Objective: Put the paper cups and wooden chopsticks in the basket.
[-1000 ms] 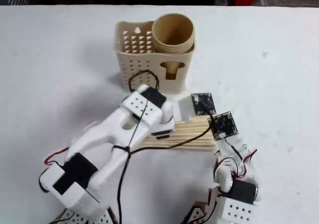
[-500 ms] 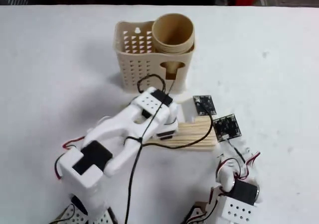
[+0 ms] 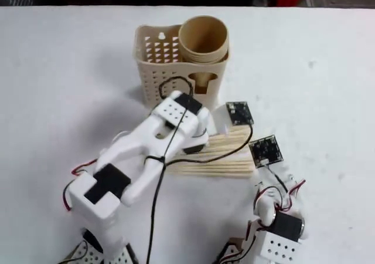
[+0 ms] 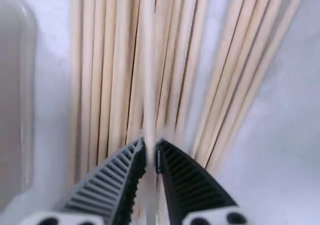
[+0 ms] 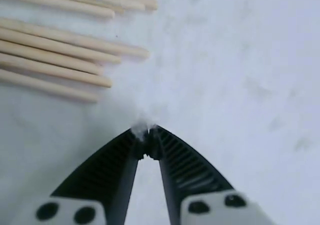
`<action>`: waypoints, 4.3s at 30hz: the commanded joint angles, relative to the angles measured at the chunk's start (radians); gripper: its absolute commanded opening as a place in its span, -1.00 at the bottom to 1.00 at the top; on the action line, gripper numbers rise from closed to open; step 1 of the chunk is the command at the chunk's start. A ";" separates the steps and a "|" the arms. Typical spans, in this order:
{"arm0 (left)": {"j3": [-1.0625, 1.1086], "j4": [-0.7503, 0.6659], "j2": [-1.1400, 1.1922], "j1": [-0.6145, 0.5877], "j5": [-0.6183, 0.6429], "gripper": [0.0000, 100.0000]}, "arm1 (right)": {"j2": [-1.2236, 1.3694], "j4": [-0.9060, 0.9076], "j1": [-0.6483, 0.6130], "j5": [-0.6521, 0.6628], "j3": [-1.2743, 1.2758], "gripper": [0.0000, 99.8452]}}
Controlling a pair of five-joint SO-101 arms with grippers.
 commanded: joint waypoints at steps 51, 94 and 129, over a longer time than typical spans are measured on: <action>0.071 -0.922 -0.386 -0.378 0.715 -0.94 | -0.013 -0.022 -0.056 0.011 0.020 -0.97; 0.212 -0.221 -0.180 0.028 0.172 -0.78 | -0.012 -0.016 0.131 0.011 0.023 -0.97; 0.072 -0.089 -0.217 0.001 0.126 -0.95 | -0.010 -0.016 0.131 0.011 0.023 -0.97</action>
